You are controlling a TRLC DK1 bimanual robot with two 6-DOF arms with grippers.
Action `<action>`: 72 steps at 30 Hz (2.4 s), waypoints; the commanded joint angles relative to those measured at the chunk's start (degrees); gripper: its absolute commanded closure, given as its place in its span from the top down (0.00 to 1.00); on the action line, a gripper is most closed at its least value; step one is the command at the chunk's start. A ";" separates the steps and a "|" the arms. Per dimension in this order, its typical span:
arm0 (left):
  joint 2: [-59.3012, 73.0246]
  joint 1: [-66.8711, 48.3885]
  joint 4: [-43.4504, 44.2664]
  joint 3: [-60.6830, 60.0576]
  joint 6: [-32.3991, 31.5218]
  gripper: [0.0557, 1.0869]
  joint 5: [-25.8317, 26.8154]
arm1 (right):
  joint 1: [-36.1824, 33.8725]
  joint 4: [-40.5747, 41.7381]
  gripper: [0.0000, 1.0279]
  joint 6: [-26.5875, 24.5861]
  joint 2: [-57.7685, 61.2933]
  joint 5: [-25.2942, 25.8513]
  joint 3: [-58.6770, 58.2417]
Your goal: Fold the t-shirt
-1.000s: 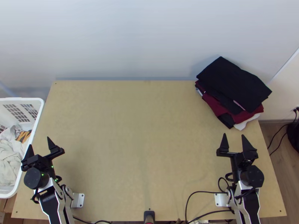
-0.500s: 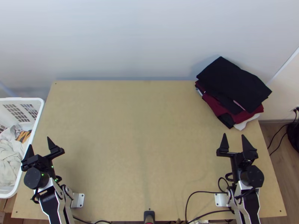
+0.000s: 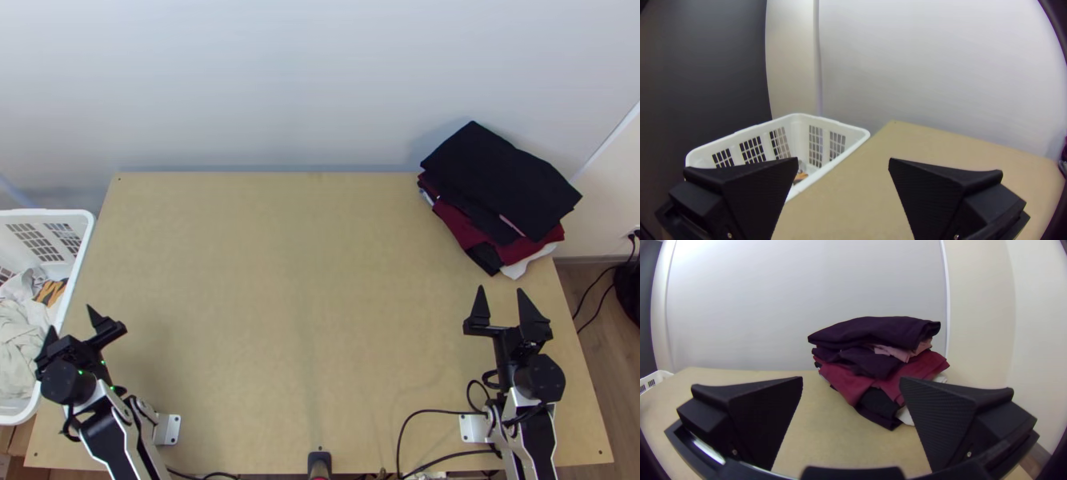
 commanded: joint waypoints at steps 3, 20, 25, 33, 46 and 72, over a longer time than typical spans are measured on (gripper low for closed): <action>8.98 -1.87 -7.55 15.13 -2.73 0.96 0.30 | -0.26 -0.90 0.96 0.18 -0.12 0.31 -0.40; 69.10 17.73 -16.96 55.91 -0.35 0.96 5.92 | -0.26 -0.90 0.96 0.18 -0.12 0.31 -0.40; 84.65 23.00 -17.31 62.50 5.10 0.96 8.74 | -0.26 -0.90 0.96 0.18 -0.12 0.31 -0.49; 106.98 26.96 -18.63 75.15 7.29 0.96 8.82 | -0.26 -0.90 0.96 0.18 -0.12 0.31 -0.40; 136.25 28.63 -20.73 100.99 5.71 0.96 8.21 | -0.26 -0.90 0.96 0.18 -0.12 0.31 -0.40; 154.09 30.03 -17.66 120.42 8.88 0.04 0.30 | -0.26 -0.90 0.96 0.18 -0.12 0.31 -0.40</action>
